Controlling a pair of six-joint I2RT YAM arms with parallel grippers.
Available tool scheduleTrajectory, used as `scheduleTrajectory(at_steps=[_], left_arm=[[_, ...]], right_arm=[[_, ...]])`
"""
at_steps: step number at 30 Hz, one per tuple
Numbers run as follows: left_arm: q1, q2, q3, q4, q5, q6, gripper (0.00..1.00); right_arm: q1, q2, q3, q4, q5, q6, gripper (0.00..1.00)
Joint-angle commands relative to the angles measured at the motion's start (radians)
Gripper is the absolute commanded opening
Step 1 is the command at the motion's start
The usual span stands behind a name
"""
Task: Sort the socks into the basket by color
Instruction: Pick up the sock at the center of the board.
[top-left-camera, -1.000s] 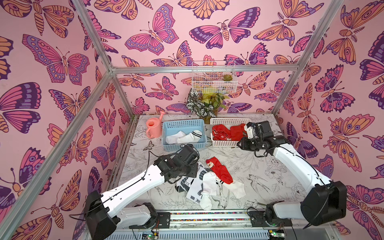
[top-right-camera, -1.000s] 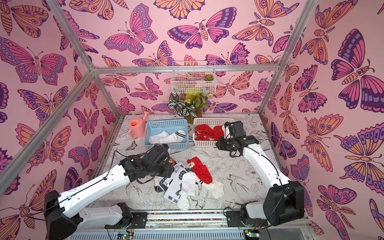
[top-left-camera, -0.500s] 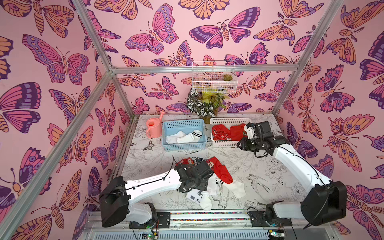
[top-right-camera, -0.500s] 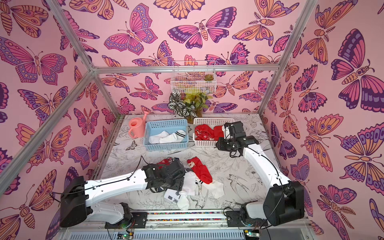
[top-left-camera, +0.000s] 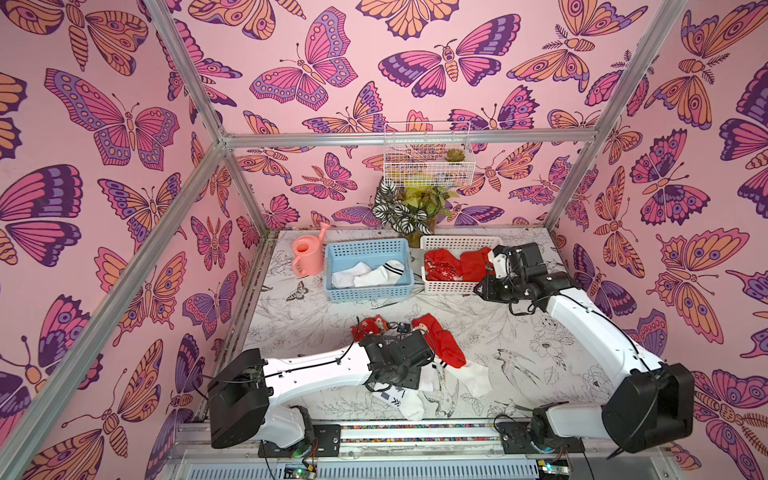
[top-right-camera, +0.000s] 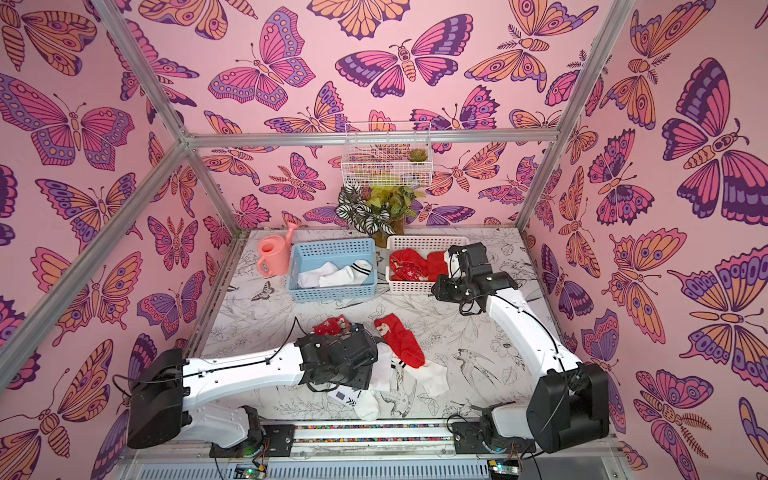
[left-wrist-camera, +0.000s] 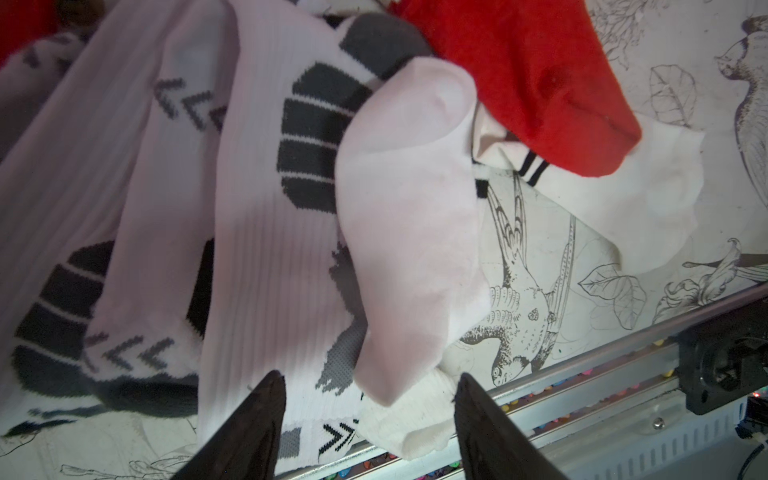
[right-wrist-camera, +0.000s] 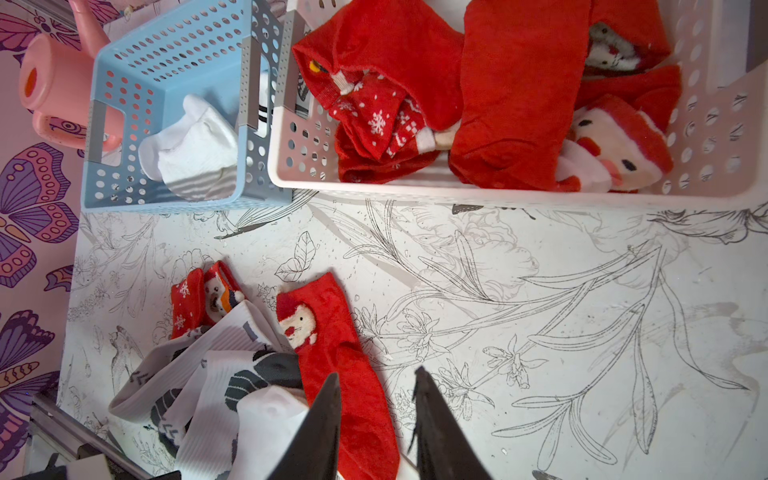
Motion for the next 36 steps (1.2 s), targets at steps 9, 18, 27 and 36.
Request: scheduleTrajectory(at_steps=[9, 18, 27, 36], left_arm=[[-0.010, 0.060, -0.037, 0.060, 0.029, -0.024, 0.62], [-0.016, 0.088, -0.030, 0.070, 0.054, -0.022, 0.59], [-0.027, 0.114, -0.026, 0.075, 0.071, -0.023, 0.54], [-0.027, 0.131, -0.014, 0.084, 0.056, -0.013, 0.26]], right_arm=[[0.008, -0.020, -0.001, -0.014, -0.008, -0.014, 0.32], [0.007, -0.018, -0.001, -0.010, -0.015, -0.014, 0.32], [0.007, -0.022, -0.004, -0.008, -0.019, -0.013, 0.32], [0.007, -0.022, -0.004, -0.004, -0.024, -0.013, 0.32]])
